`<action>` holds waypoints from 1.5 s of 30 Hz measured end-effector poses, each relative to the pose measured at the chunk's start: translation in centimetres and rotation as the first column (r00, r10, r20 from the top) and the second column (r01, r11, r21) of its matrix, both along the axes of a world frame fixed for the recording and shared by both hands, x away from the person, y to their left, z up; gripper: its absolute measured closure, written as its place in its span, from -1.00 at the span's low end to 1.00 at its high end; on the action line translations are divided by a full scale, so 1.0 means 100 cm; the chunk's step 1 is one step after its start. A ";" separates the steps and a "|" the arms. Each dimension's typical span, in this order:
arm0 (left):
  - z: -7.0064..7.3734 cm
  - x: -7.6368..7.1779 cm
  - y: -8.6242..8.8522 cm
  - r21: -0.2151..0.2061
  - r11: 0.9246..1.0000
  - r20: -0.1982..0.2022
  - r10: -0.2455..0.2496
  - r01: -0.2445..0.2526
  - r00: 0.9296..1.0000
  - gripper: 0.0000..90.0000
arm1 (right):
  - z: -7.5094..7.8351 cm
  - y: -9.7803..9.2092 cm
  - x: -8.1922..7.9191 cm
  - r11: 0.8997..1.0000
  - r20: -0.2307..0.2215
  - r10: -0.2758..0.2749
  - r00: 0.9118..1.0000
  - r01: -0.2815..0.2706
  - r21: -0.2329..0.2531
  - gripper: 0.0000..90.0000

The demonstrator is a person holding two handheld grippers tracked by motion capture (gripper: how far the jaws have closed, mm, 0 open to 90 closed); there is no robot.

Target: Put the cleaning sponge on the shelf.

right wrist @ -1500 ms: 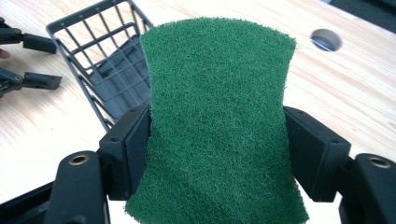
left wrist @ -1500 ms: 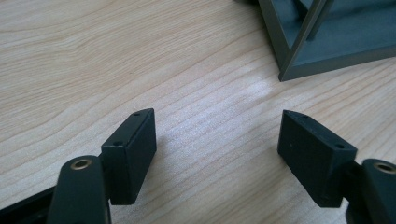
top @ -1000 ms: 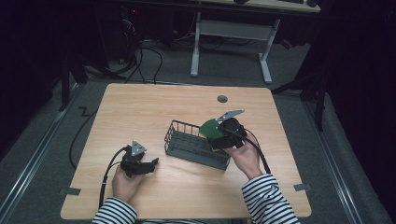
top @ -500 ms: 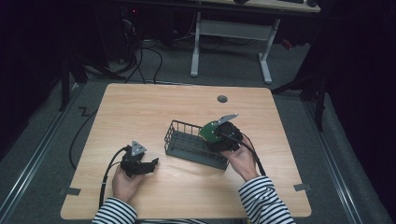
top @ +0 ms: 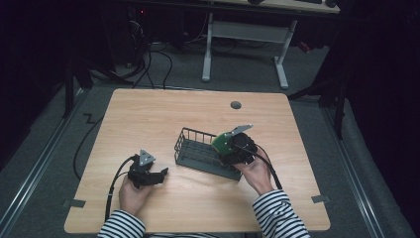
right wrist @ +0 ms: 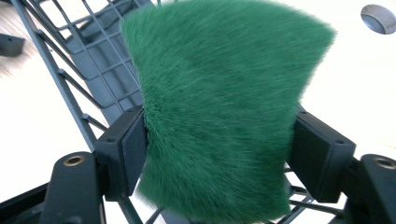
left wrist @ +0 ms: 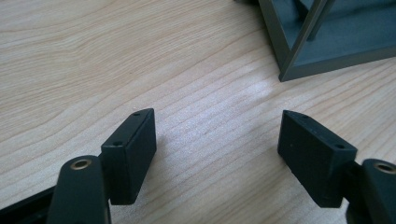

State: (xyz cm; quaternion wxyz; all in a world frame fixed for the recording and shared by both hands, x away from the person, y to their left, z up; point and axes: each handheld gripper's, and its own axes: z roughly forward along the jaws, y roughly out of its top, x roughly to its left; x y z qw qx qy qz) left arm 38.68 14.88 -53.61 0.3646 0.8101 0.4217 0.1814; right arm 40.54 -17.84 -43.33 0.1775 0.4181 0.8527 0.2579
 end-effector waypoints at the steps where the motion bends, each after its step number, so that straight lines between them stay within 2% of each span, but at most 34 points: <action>1: 0.000 0.000 0.000 0.000 1.000 0.000 0.000 0.000 1.000 -0.37 | 0.000 0.000 0.000 1.000 0.000 0.000 1.000 0.000 0.000 -0.43; 4: 0.000 0.000 0.000 -0.002 1.000 -0.001 -0.002 0.002 1.000 -0.37 | 0.000 0.000 -0.001 1.000 0.003 -0.006 1.000 0.006 0.008 -0.46; 5: 0.000 0.000 0.000 -0.003 1.000 -0.001 -0.002 0.002 1.000 -0.37 | -0.001 -0.003 -0.001 0.999 0.009 -0.008 1.000 0.008 0.043 -0.46; 6: 0.000 0.000 0.000 -0.003 1.000 -0.001 -0.002 0.002 1.000 -0.37 | -0.001 -0.003 -0.001 0.999 0.009 -0.008 1.000 0.008 0.043 -0.46; 9: 0.000 0.000 0.000 -0.003 1.000 -0.001 -0.002 0.002 1.000 -0.37 | -0.004 -0.007 -0.001 0.998 -0.008 -0.020 1.000 0.021 0.057 -0.50; 11: 0.000 0.000 0.000 -0.001 1.000 0.000 -0.003 0.003 1.000 -0.37 | -0.002 -0.008 -0.002 0.998 0.005 -0.023 1.000 0.022 0.061 -0.52; 13: 0.000 0.000 0.000 -0.002 1.000 -0.001 -0.002 0.002 1.000 -0.37 | 0.003 -0.011 -0.005 0.995 0.027 -0.027 0.999 0.024 0.096 -0.52; 24: 0.000 0.000 0.000 -0.002 1.000 -0.001 -0.002 0.002 1.000 -0.37 | 0.018 -0.030 -0.011 0.988 0.063 -0.061 0.996 0.052 0.147 -0.51; 32: 0.000 0.000 0.000 -0.002 1.000 0.000 -0.003 0.003 1.000 -0.38 | 0.028 -0.050 -0.015 0.977 0.090 -0.102 0.991 0.083 0.195 -0.50; 34: 0.000 0.000 0.000 -0.002 1.000 -0.001 -0.003 0.003 1.000 -0.38 | 0.032 -0.057 -0.017 0.973 0.107 -0.120 0.987 0.096 0.209 -0.48; 38: 0.000 0.000 0.000 -0.003 1.000 -0.001 -0.003 0.003 1.000 -0.37 | 0.036 -0.064 -0.020 0.972 0.117 -0.136 0.984 0.109 0.210 -0.47; 39: 0.000 0.000 0.000 -0.004 1.000 -0.002 -0.003 0.003 1.000 -0.37 | 0.037 -0.067 -0.021 0.970 0.121 -0.142 0.982 0.114 0.214 -0.47; 40: 0.000 0.000 0.000 -0.004 1.000 -0.001 -0.002 0.002 1.000 -0.37 | 0.038 -0.073 -0.023 0.965 0.123 -0.157 0.980 0.125 0.232 -0.46; 45: 0.000 0.000 0.000 -0.003 1.000 -0.001 -0.003 0.003 1.000 -0.37 | 0.042 -0.084 -0.028 0.961 0.135 -0.171 0.976 0.136 0.240 -0.45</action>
